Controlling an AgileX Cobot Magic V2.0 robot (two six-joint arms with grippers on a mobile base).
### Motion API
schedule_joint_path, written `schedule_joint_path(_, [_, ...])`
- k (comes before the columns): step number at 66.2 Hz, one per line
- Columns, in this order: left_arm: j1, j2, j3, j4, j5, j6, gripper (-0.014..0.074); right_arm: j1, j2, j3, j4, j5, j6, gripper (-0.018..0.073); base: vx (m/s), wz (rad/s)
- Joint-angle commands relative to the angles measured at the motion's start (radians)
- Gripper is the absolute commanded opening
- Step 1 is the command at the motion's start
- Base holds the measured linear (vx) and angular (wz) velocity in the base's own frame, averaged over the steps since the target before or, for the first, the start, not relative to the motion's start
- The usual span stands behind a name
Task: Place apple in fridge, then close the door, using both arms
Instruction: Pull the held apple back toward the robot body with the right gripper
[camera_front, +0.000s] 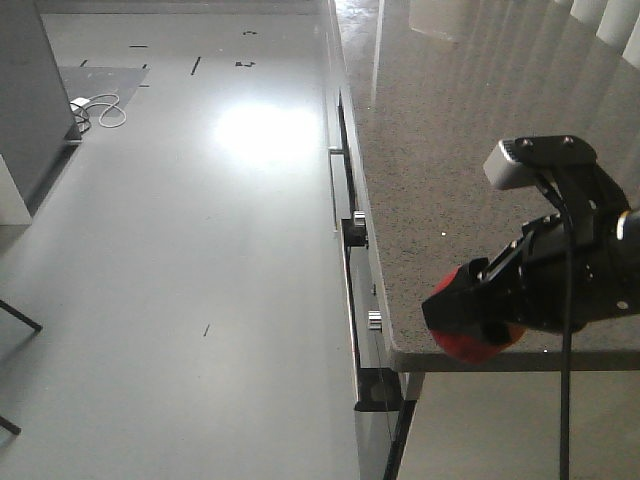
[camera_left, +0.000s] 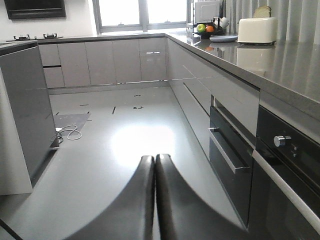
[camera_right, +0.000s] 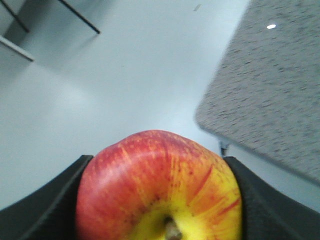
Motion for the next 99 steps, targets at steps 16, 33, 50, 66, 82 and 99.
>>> schedule_joint_path(16, [-0.009, -0.014, -0.017, -0.001, -0.077, -0.011, -0.0006, 0.049, -0.212, 0.2, 0.189, -0.102, -0.088, 0.0204, 0.0, 0.0])
schedule_joint_path(33, [-0.009, -0.014, -0.017, -0.001, -0.076, -0.011, -0.0006, 0.049, -0.374, 0.363, 0.272, -0.106, -0.158, 0.0204, 0.0, 0.0])
schedule_joint_path(50, [-0.009, -0.014, -0.017, -0.001, -0.076, -0.011, -0.0006, 0.049, -0.517, 0.445, 0.265, -0.108, -0.165, 0.0204, 0.0, 0.0])
schedule_joint_path(66, [-0.009, -0.014, -0.017, -0.001, -0.076, -0.011, -0.0006, 0.049, -0.57, 0.445, 0.266, -0.102, -0.165, 0.0204, 0.0, 0.0])
schedule_joint_path(82, [-0.009, -0.014, -0.017, -0.001, -0.076, -0.011, -0.0006, 0.049, -0.571, 0.445, 0.266, -0.093, -0.165, 0.0204, 0.0, 0.0])
schedule_joint_path(99, [-0.009, -0.014, -0.017, -0.001, -0.076, -0.011, -0.0006, 0.049, -0.571, 0.445, 0.266, -0.093, -0.165, 0.0204, 0.0, 0.0])
